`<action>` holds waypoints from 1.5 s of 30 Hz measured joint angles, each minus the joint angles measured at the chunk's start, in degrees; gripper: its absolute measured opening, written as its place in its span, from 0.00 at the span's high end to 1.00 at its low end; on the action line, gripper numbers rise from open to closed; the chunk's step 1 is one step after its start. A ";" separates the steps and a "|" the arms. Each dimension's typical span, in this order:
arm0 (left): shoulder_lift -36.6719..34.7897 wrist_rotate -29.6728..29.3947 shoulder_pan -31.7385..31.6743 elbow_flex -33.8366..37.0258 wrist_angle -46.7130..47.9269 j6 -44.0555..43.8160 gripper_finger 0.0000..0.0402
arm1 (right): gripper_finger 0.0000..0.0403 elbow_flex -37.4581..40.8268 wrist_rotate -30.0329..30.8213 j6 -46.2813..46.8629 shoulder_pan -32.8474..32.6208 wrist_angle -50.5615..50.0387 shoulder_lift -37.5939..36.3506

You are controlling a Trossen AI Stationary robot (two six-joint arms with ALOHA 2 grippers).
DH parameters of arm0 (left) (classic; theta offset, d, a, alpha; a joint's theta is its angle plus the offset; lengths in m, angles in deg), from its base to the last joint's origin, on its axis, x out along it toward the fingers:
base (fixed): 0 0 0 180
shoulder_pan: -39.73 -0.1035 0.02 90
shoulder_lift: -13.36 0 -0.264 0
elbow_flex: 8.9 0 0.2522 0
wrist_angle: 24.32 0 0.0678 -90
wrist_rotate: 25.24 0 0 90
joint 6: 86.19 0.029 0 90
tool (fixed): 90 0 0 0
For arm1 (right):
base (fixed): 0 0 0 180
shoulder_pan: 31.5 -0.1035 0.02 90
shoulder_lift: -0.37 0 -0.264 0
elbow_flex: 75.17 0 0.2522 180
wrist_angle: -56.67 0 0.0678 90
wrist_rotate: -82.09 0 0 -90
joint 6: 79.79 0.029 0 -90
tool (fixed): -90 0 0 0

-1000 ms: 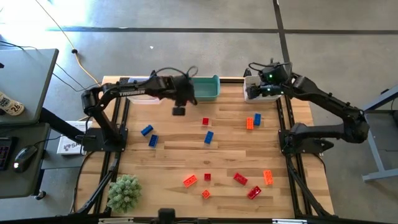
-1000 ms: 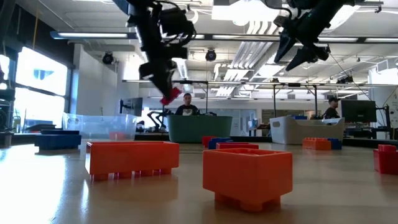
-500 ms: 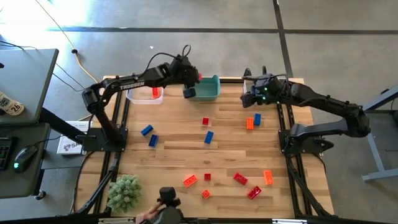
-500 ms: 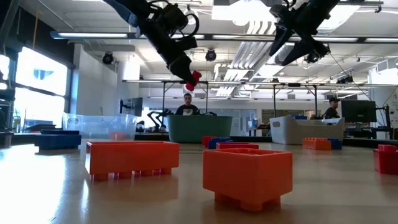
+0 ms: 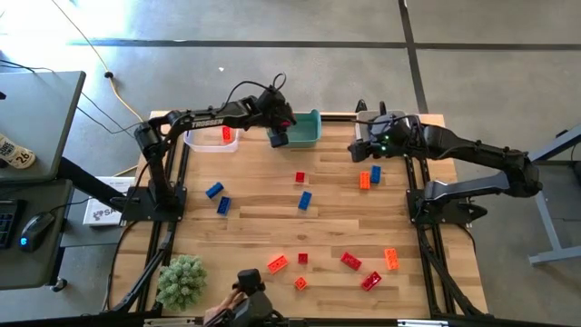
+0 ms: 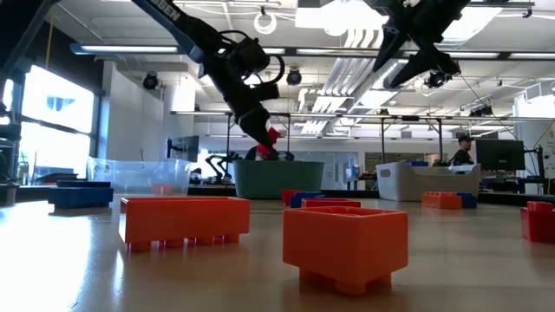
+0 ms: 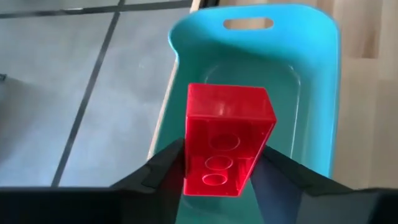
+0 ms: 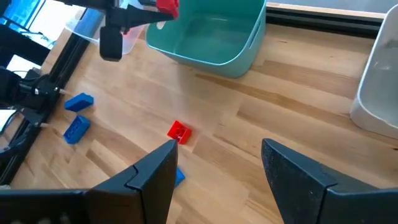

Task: Sort & place blocks by color
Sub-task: Put the red game piece into the green bin, then put the blue game piece into the white bin

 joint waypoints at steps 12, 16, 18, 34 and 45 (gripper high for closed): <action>-0.15 -3.67 1.24 0.00 -1.37 -1.92 0.43 | 0.45 0.00 -0.96 -2.92 -0.95 0.09 0.00; -1.99 -5.42 2.79 0.00 0.23 -1.93 0.42 | 0.45 0.00 -4.02 -10.15 -0.61 2.65 0.04; -3.29 -6.01 3.64 0.00 1.67 -2.51 0.42 | 0.45 0.00 -5.44 -14.23 -0.52 5.34 0.37; -21.12 -5.13 10.37 -0.05 20.12 -25.01 0.43 | 0.45 0.00 -13.48 -58.04 -2.77 23.34 12.76; -25.74 -3.79 13.49 -0.05 29.03 -34.53 0.43 | 0.45 0.00 -21.49 -73.00 -4.71 30.38 25.00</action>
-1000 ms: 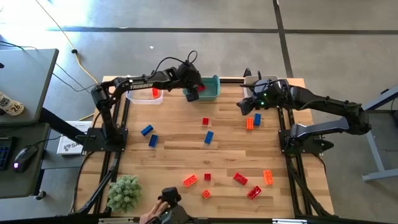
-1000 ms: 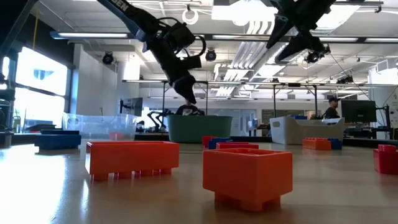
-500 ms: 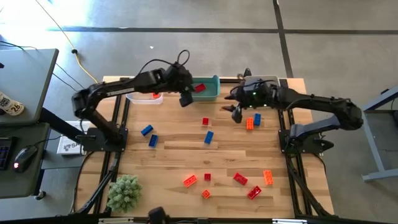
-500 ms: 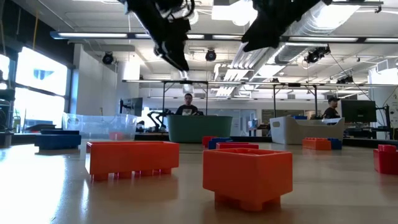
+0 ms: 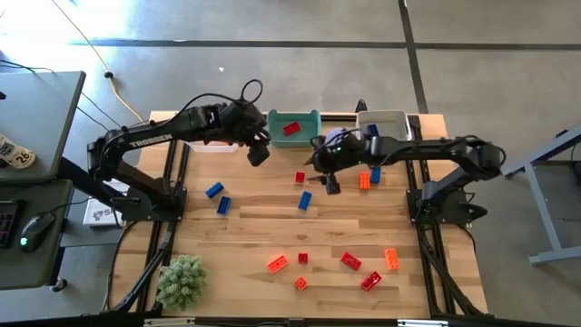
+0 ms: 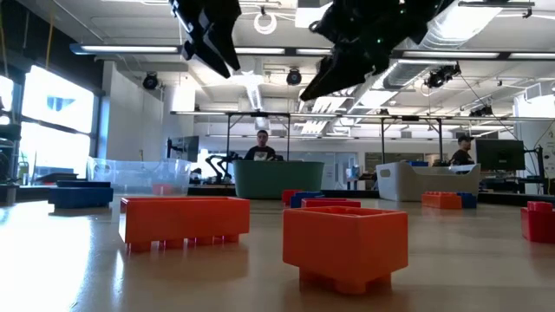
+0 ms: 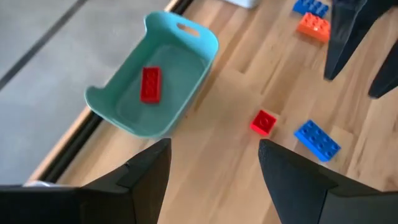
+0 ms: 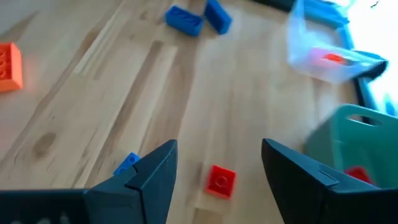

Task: Sort & place blocks by color
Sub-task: Put the blue game piece into the white bin

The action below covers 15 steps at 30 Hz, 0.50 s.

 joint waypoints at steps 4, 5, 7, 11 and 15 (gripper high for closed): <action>0.01 0.00 0.54 0.00 1.15 -0.46 0.43 | 0.45 0.00 -1.33 -2.73 -0.77 1.00 4.08; 0.03 -0.02 0.73 0.02 1.15 -0.48 0.43 | 0.45 0.00 -1.35 -3.62 -1.02 1.01 4.94; 0.03 -0.02 0.85 0.02 1.11 -0.63 0.43 | 0.45 0.00 -1.35 -6.03 -1.58 1.10 6.54; 0.03 -0.04 0.89 0.02 1.10 -1.63 0.43 | 0.45 0.00 -1.54 -11.73 -2.90 1.04 9.23; 0.05 -0.11 0.87 0.04 1.10 -1.97 0.43 | 0.45 0.00 -1.52 -16.91 -4.08 1.11 11.66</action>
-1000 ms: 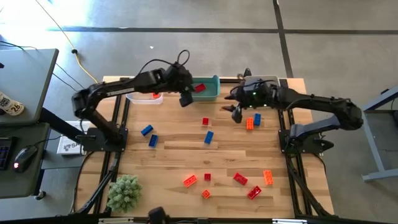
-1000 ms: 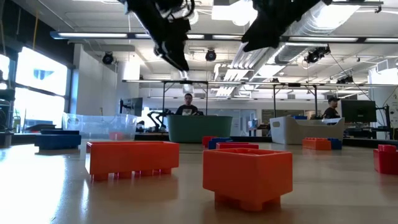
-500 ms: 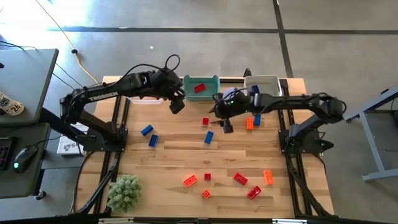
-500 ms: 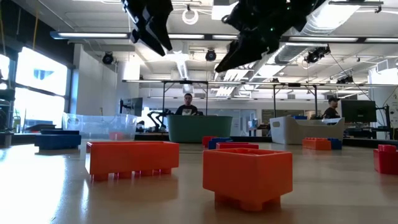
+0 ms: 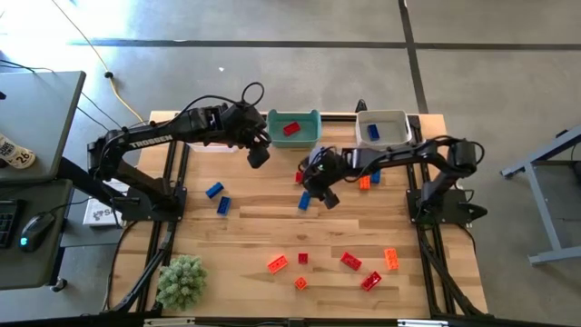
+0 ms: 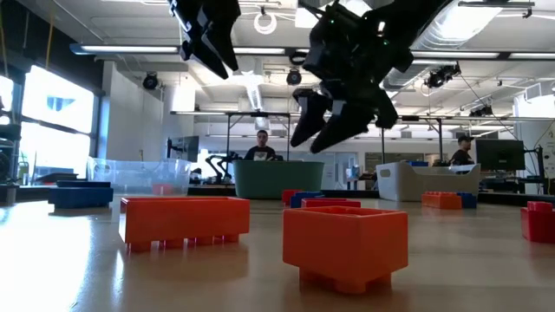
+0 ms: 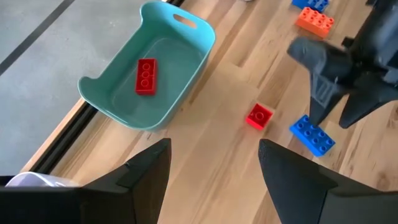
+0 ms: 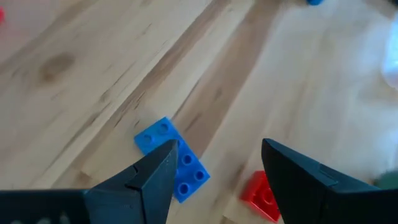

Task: Sort & place blocks by color
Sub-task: Put the blue game piece into the white bin

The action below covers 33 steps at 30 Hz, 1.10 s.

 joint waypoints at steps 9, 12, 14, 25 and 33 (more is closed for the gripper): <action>0.02 0.00 0.00 0.00 0.00 -0.15 0.43 | 0.45 0.00 0.02 -5.65 -1.59 -0.07 5.52; 0.02 0.00 0.00 0.00 0.00 -0.15 0.43 | 0.45 0.00 0.34 -7.00 -2.12 0.25 6.68; 0.02 0.00 0.00 0.00 -0.02 -0.15 0.43 | 0.45 0.00 1.14 -8.20 -2.44 0.22 7.16; 0.07 0.01 0.00 0.00 -0.02 -1.46 0.43 | 0.45 0.00 0.70 -9.34 -1.98 0.91 8.25; 0.07 0.00 0.00 0.02 -0.03 -1.46 0.43 | 0.45 0.00 0.34 -9.30 -1.85 2.73 10.88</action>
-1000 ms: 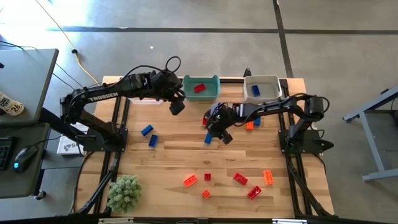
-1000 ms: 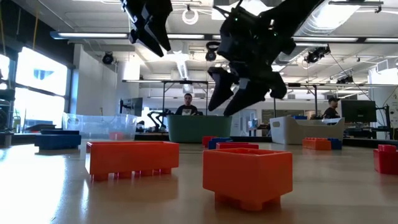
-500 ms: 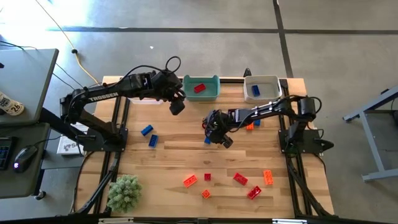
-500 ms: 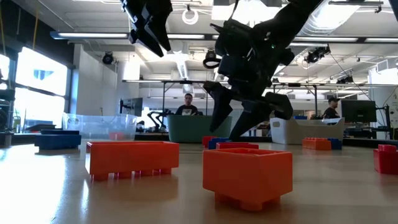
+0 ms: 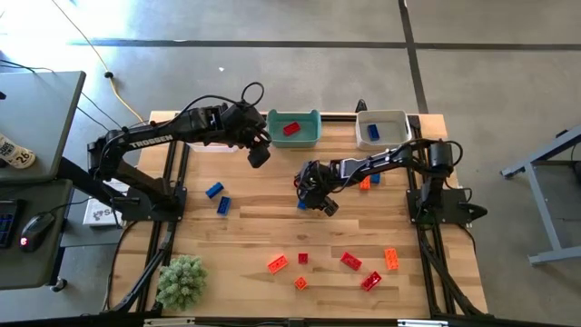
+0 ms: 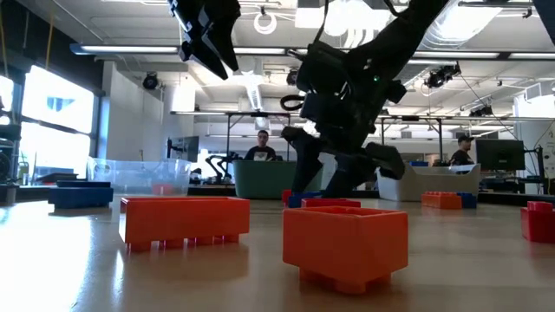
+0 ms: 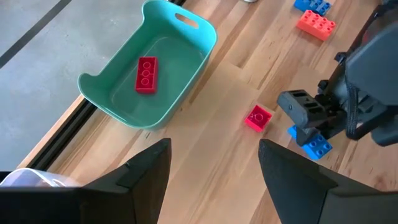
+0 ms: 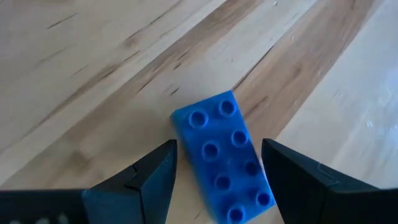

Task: Sort & place blocks by color
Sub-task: Put the blue game piece into the white bin

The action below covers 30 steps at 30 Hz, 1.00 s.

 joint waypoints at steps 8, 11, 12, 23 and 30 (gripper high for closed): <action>0.00 -0.05 0.00 0.00 0.01 0.00 0.43 | 0.47 -0.26 0.17 6.26 0.03 -0.52 1.14; 0.00 -0.04 0.00 0.00 0.01 0.00 0.43 | 0.56 -0.19 0.32 10.68 -0.04 -1.05 1.03; 0.00 -0.04 0.00 0.00 0.03 0.00 0.43 | 0.59 -0.15 0.36 12.51 -0.04 -1.13 0.98; 0.00 0.00 0.00 0.00 0.03 0.00 0.43 | 0.71 0.11 7.27 38.20 -0.47 -6.23 -3.99; 0.00 0.02 0.00 0.00 0.03 -0.01 0.43 | 0.71 0.11 18.02 48.98 -0.47 -14.77 -12.17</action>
